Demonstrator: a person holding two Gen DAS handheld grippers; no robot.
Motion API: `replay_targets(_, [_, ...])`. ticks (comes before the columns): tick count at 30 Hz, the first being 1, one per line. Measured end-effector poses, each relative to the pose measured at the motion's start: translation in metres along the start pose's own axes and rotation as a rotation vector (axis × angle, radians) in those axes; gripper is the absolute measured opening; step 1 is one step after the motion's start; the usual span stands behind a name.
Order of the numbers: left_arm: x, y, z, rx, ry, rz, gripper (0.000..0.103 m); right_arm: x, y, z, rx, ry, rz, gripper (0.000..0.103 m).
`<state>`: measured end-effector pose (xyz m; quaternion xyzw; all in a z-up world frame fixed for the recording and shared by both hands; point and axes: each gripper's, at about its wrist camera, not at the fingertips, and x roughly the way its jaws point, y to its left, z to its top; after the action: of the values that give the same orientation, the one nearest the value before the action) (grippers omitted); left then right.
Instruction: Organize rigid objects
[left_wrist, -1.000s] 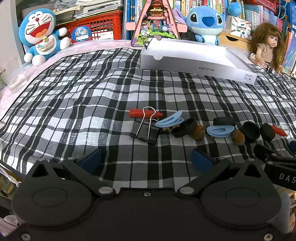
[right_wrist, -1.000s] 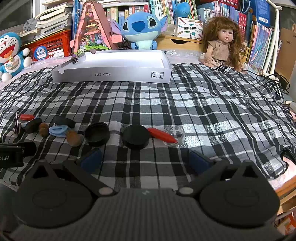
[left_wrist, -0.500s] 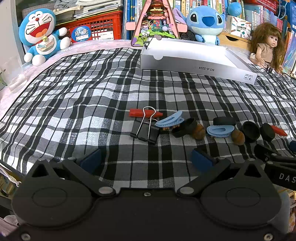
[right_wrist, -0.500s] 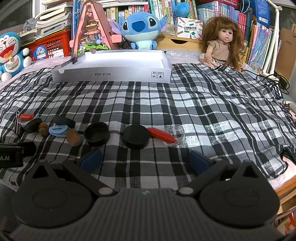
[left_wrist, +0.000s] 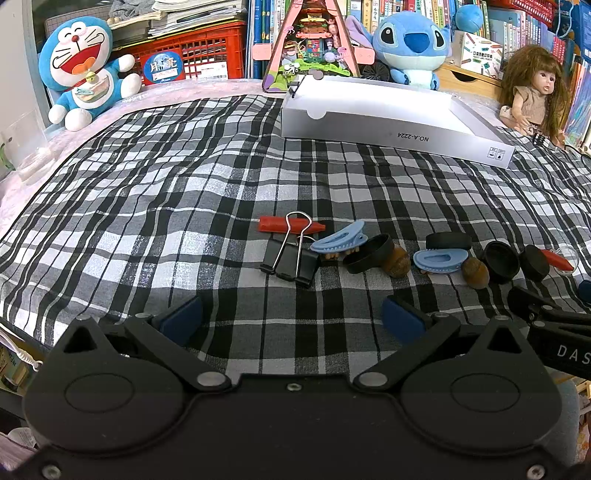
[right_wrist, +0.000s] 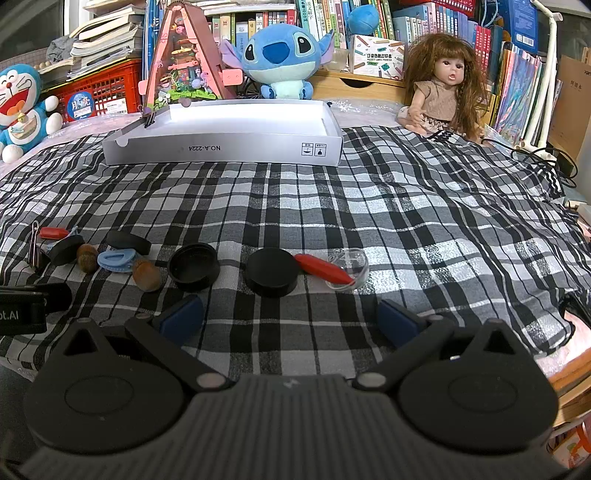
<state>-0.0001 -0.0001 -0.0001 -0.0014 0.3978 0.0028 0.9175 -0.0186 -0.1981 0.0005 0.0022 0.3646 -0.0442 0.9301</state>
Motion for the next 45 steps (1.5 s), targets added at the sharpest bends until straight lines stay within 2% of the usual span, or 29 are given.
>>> replay_targets(8, [0.0,0.0,0.0,-0.004,-0.001,0.004,0.103,0.002,0.009,0.0,0.002,0.0,-0.001,0.103])
replay_targets(14, [0.0,0.0,0.0,-0.003,-0.001,0.004,0.103,0.003,-0.001,-0.001,0.01,-0.003,0.003,0.103])
replay_targets(24, [-0.002,-0.002,-0.01,0.006,-0.018,-0.004,0.103,-0.002,-0.002,-0.007,0.008,-0.045,0.008,0.103])
replay_targets(30, [-0.005,0.002,-0.008,0.02,-0.032,-0.019,0.101,-0.006,-0.007,-0.007,0.035,-0.065,0.039,0.103])
replay_targets(32, [-0.009,0.003,-0.008,0.014,-0.048,-0.035,0.091,-0.009,-0.01,-0.006,0.059,-0.077,0.051,0.103])
replay_targets(34, [-0.012,0.004,-0.007,0.01,-0.061,-0.045,0.084,-0.012,-0.011,-0.006,0.07,-0.095,0.057,0.099])
replay_targets(38, [-0.018,0.005,-0.005,0.015,-0.098,-0.06,0.07,-0.018,-0.011,-0.005,0.064,-0.126,0.051,0.089])
replay_targets(39, [-0.02,0.004,-0.004,0.017,-0.108,-0.063,0.068,-0.019,-0.011,-0.004,0.065,-0.129,0.051,0.085])
replay_targets(43, [-0.026,0.007,-0.002,0.008,-0.136,-0.093,0.047,-0.021,-0.01,-0.002,0.043,-0.133,0.058,0.07])
replay_targets(45, [-0.028,0.008,-0.002,-0.003,-0.141,-0.117,0.043,-0.021,-0.007,-0.002,0.021,-0.132,0.066,0.057])
